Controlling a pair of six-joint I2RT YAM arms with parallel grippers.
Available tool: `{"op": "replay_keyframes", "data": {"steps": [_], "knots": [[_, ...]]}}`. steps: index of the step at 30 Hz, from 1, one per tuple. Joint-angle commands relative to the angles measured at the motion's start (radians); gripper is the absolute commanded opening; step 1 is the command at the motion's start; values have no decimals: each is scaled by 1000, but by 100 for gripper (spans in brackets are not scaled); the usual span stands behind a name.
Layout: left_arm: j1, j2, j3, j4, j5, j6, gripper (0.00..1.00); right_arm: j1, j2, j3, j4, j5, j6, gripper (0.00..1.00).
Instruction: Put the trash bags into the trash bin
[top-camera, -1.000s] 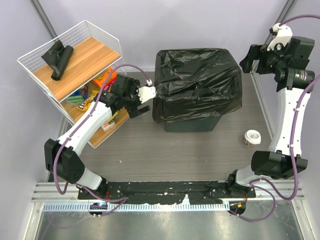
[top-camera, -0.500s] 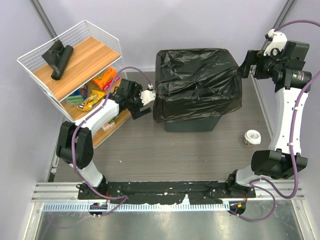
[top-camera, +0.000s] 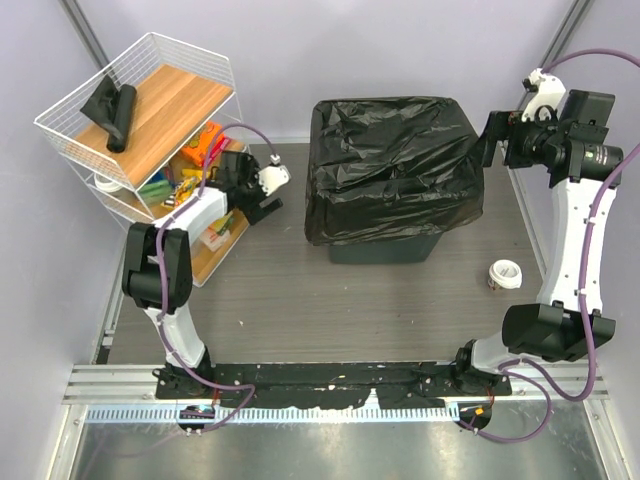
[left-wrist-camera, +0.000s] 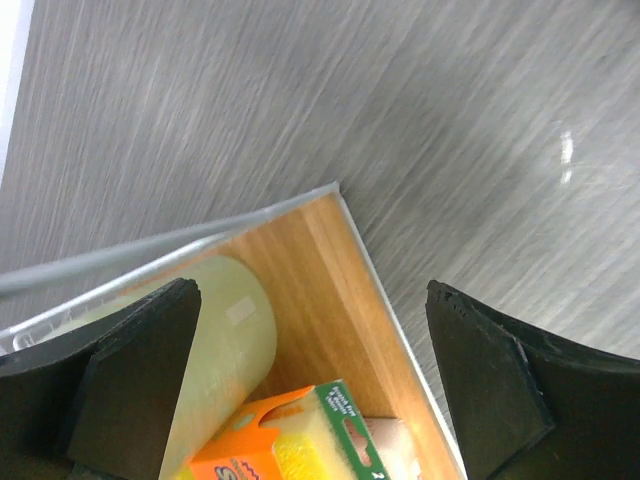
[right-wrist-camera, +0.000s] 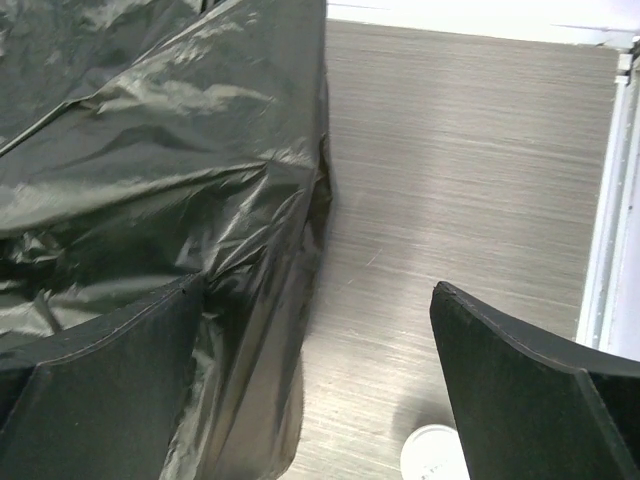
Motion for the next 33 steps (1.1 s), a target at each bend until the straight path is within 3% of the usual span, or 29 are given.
{"op": "replay_keyframes", "data": {"steps": [1, 8, 13, 18, 27, 33], "knots": [[56, 34, 83, 116, -58, -15, 100, 4, -77, -5, -45, -76, -28, 100], [88, 64, 191, 44, 25, -70, 100, 2, -153, -42, -89, -101, -68, 100], [87, 16, 237, -18, 176, -188, 100, 2, -213, -47, -135, -135, -100, 100], [87, -21, 329, -96, 391, -262, 100, 2, -201, -15, -303, -178, -217, 100], [87, 103, 746, -462, 658, -179, 100, 2, -285, -50, -442, -169, -459, 100], [87, 156, 884, -493, 730, -187, 100, 1, -319, -93, -445, -133, -504, 100]]}}
